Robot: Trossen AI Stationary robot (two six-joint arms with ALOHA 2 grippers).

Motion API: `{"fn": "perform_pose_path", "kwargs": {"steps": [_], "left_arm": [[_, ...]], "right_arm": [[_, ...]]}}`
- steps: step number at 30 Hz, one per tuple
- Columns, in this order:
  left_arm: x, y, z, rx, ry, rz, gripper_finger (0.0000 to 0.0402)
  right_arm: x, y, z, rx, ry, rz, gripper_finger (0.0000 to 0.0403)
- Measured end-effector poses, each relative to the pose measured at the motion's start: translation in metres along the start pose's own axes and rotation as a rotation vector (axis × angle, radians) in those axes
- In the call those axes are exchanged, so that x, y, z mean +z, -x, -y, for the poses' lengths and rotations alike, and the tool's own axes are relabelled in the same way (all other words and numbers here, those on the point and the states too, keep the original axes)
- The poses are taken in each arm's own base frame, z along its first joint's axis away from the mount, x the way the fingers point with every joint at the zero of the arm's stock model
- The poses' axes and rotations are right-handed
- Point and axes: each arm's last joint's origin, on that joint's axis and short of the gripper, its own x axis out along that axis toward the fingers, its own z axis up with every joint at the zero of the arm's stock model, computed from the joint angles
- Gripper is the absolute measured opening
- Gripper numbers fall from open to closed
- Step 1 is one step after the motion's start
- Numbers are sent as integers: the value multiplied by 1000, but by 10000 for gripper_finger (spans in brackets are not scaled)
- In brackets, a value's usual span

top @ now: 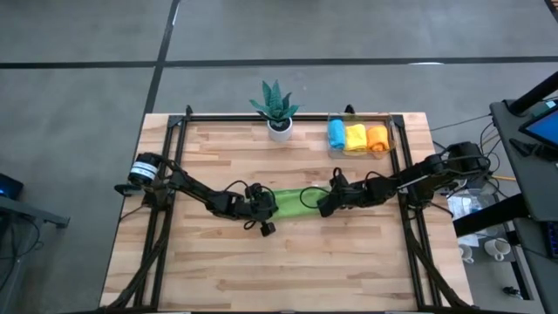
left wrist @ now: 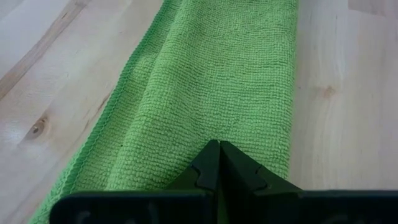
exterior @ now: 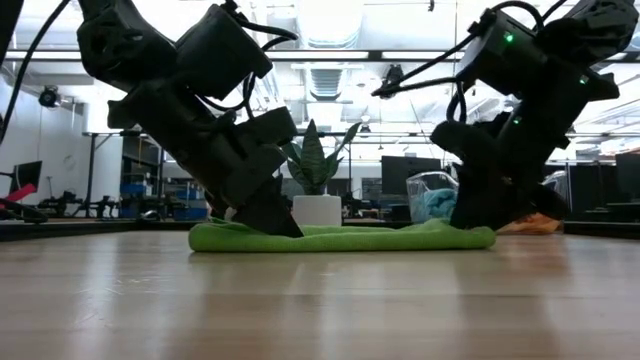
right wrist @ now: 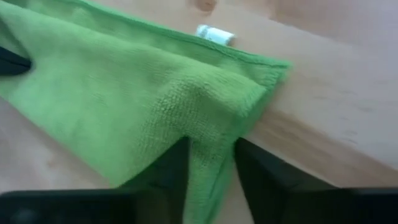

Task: Roll microfiber towels into tight, uniform cylinder then place into a basket
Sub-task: Roll the green microfiber cloth

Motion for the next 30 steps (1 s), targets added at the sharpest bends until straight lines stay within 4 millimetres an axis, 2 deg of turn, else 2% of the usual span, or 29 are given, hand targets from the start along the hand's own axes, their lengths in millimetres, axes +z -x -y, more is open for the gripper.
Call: {"fn": "perform_pose_path", "kwargs": {"steps": [5, 7, 13, 21, 24, 30], "left_arm": [[0, 0, 0, 0, 0, 0, 0], [0, 0, 0, -2, 2, 4, 0], [6, 0, 3, -28, -20, 40, 0], [44, 8, 13, -92, -156, 143, 0], [56, 0, 10, -73, -172, 172, 0], [63, -31, -3, -28, -134, 187, 0]], "right_arm": [[-2, 0, 6, -58, 67, -6, 35], [-3, 0, 8, -61, 89, -7, 17], [-3, 0, 9, -70, 116, -11, 10], [-3, 0, 9, -73, 135, -14, 9], [-3, 0, 9, -73, 135, -15, 9], [-3, 0, 9, -71, 139, -16, 8]]}}
